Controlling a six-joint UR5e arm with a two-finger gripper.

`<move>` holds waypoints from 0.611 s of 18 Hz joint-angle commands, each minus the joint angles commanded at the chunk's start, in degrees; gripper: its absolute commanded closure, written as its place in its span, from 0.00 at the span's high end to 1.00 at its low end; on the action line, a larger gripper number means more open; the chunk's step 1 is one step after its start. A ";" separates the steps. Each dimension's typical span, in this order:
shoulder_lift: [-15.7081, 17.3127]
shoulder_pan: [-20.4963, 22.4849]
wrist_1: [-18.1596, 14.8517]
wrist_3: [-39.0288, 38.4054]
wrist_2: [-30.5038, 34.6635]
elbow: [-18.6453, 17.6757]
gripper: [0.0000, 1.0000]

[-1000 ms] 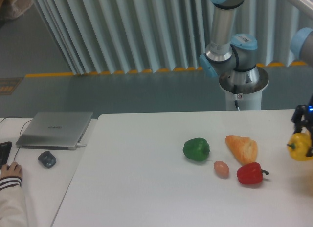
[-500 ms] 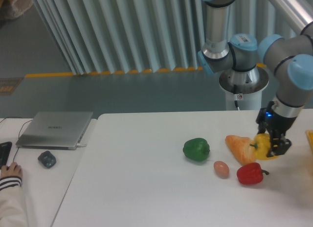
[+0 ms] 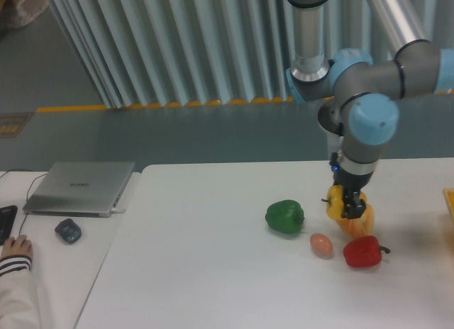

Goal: Place the yellow pepper on the table
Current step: 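Carry the yellow pepper over the orange bread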

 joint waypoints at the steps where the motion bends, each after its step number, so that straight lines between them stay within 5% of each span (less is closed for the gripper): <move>1: 0.09 -0.26 2.54 -2.01 0.26 -0.26 0.54; 5: 0.62 -1.06 9.93 -5.80 2.97 -2.20 0.54; 11: 0.35 -2.11 10.83 -6.07 8.43 -3.52 0.57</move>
